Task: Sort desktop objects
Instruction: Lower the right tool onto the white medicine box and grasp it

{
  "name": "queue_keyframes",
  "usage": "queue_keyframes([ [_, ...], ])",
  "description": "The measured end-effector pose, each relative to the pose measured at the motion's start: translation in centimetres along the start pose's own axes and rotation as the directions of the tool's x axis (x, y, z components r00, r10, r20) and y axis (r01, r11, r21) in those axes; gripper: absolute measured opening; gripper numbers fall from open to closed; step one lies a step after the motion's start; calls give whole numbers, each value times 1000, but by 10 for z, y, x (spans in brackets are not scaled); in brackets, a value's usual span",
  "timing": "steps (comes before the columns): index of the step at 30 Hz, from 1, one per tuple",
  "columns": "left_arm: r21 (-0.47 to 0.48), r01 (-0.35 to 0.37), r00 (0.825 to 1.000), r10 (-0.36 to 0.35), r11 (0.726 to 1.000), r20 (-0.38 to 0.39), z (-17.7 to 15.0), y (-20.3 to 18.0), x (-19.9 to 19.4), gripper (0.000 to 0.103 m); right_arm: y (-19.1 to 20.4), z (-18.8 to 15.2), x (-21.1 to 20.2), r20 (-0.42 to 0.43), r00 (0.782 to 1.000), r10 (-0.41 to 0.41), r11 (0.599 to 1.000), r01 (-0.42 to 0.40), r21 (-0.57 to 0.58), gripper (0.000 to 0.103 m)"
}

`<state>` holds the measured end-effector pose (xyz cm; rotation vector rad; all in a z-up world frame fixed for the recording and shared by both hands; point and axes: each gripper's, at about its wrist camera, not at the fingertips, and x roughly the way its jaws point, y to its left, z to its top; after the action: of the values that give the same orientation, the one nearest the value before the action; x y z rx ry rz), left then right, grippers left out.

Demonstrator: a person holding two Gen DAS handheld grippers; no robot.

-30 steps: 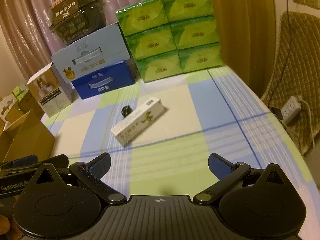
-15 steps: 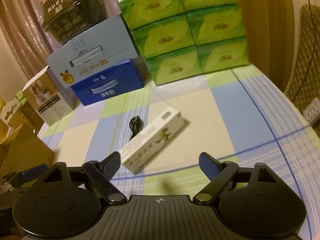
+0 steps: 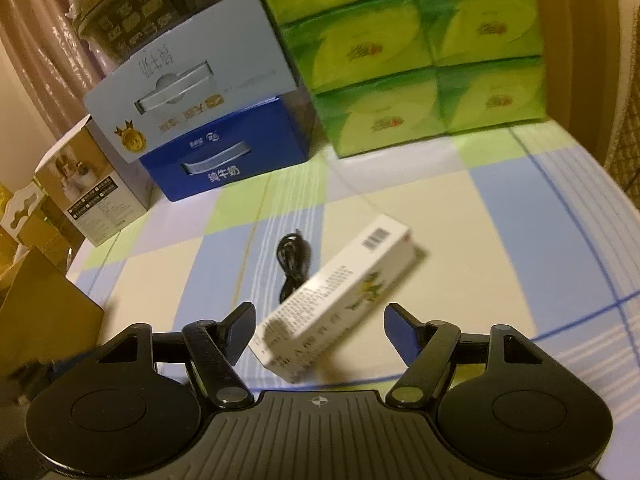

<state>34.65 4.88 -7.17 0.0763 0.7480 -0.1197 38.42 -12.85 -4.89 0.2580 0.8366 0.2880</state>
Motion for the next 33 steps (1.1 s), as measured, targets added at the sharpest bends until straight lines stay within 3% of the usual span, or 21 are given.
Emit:
queue_keyframes([
  [10,-9,-9,1000,9,1000,-20,-4,8,3,101,6,-5,23,-55,998,3,1000,-4,-19,69],
  [14,-37,1,1000,-2,999,-27,-2,12,4,102,-3,-3,15,-49,999,4,1000,-4,-16,54],
  [24,-43,27,1000,-27,999,-12,-4,6,3,101,-44,0,-11,12,986,-166,986,166,14,51],
  [28,-37,34,999,-35,999,-8,-5,1,3,102,-55,1,-14,27,989,-144,989,143,35,51],
  [33,-48,64,998,-64,997,4,-4,1,2,101,-42,0,-5,16,995,-101,993,102,-59,51],
])
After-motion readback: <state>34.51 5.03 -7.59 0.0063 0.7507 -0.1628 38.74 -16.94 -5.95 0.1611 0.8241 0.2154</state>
